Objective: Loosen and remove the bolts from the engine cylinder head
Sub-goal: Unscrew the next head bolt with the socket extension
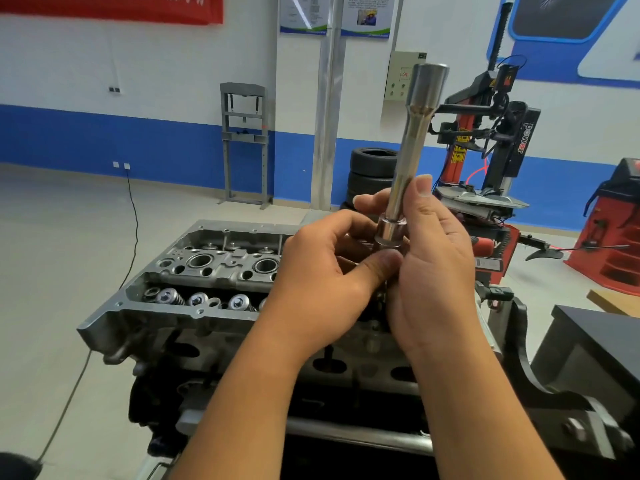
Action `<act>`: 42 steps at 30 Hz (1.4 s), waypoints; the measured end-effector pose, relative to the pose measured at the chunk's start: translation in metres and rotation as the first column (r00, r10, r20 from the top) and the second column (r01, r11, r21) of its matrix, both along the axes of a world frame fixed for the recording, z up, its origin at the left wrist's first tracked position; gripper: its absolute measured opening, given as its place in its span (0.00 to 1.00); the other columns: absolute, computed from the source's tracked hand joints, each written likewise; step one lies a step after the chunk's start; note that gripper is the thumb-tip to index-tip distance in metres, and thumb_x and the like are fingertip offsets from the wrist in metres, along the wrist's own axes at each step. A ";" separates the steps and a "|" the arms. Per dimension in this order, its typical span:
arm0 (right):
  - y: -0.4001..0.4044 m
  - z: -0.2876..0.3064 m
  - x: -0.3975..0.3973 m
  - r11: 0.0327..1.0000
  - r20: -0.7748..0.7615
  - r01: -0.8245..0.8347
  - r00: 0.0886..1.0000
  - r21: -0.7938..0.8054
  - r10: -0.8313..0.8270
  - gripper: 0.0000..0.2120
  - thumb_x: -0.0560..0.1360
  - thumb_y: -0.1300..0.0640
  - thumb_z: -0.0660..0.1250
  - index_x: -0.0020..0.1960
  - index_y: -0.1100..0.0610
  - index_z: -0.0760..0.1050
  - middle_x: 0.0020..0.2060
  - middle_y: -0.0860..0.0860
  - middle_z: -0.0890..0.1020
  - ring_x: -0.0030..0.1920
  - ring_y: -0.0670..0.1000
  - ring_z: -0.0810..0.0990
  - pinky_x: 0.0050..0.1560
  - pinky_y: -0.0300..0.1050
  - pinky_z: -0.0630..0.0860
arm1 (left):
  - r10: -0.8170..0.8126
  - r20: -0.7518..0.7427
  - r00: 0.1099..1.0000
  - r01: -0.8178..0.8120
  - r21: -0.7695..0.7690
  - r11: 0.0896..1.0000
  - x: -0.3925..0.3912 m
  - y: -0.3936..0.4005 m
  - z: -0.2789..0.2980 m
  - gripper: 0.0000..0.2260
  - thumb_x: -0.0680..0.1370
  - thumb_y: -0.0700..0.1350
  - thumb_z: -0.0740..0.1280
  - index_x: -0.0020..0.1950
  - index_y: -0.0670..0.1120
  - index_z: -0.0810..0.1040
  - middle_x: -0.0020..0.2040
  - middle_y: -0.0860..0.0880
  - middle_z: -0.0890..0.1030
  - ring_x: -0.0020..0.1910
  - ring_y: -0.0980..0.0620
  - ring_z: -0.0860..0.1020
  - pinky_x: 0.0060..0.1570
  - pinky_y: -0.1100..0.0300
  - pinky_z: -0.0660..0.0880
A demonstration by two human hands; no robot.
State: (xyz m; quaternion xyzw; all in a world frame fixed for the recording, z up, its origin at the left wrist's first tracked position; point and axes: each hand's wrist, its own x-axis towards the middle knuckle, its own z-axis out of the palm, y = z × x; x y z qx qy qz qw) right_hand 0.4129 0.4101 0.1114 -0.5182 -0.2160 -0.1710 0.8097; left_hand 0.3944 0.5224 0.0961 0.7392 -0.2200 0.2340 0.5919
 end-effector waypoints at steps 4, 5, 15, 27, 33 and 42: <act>0.000 -0.001 0.000 0.999 -0.001 0.039 0.999 -0.009 -0.039 0.32 0.68 0.34 0.72 0.52 0.64 0.81 0.50 0.63 0.85 0.52 0.71 0.84 0.50 0.72 0.83 | 0.012 0.030 0.999 -0.013 0.007 1.000 0.002 0.001 -0.001 0.08 0.77 0.45 0.77 0.53 0.55 0.83 0.44 0.56 0.86 0.43 0.56 0.85 0.41 0.61 0.82; 0.001 -0.002 0.000 0.998 0.005 0.058 0.998 -0.019 -0.058 0.31 0.69 0.34 0.70 0.51 0.62 0.82 0.50 0.62 0.85 0.53 0.69 0.84 0.52 0.72 0.82 | -0.043 0.027 0.999 0.042 0.023 0.999 0.001 0.001 0.000 0.07 0.79 0.44 0.74 0.56 0.55 0.83 0.45 0.56 0.86 0.45 0.56 0.85 0.41 0.62 0.81; -0.001 0.001 -0.003 0.999 0.020 0.033 0.999 -0.003 -0.033 0.25 0.72 0.40 0.71 0.53 0.62 0.79 0.50 0.58 0.87 0.52 0.65 0.85 0.53 0.69 0.83 | 0.005 0.036 0.999 -0.003 -0.033 0.999 0.002 -0.002 -0.002 0.08 0.77 0.45 0.77 0.54 0.53 0.84 0.44 0.55 0.87 0.45 0.55 0.86 0.46 0.56 0.84; 0.001 0.002 -0.002 0.999 -0.003 -0.014 1.000 0.034 0.014 0.35 0.68 0.36 0.71 0.56 0.67 0.78 0.46 0.61 0.86 0.43 0.62 0.86 0.42 0.57 0.84 | -0.066 -0.002 0.998 0.065 -0.046 0.997 0.000 0.003 0.000 0.10 0.77 0.41 0.77 0.51 0.55 0.82 0.44 0.56 0.87 0.46 0.58 0.86 0.45 0.65 0.82; -0.001 -0.002 0.002 0.995 0.000 0.089 0.996 -0.046 -0.089 0.28 0.75 0.36 0.62 0.48 0.61 0.83 0.44 0.58 0.87 0.48 0.61 0.86 0.52 0.65 0.84 | -0.179 0.005 0.984 0.179 -0.006 0.984 -0.001 0.005 0.002 0.12 0.82 0.39 0.70 0.61 0.55 0.83 0.50 0.58 0.87 0.48 0.61 0.85 0.41 0.69 0.79; -0.001 0.002 -0.004 1.000 0.016 0.007 1.000 0.017 -0.007 0.25 0.67 0.40 0.75 0.51 0.60 0.78 0.47 0.57 0.87 0.51 0.63 0.86 0.54 0.73 0.81 | 0.019 0.010 1.000 -0.019 0.000 1.000 0.002 0.000 -0.001 0.09 0.77 0.44 0.77 0.54 0.56 0.83 0.45 0.56 0.87 0.47 0.57 0.86 0.46 0.57 0.85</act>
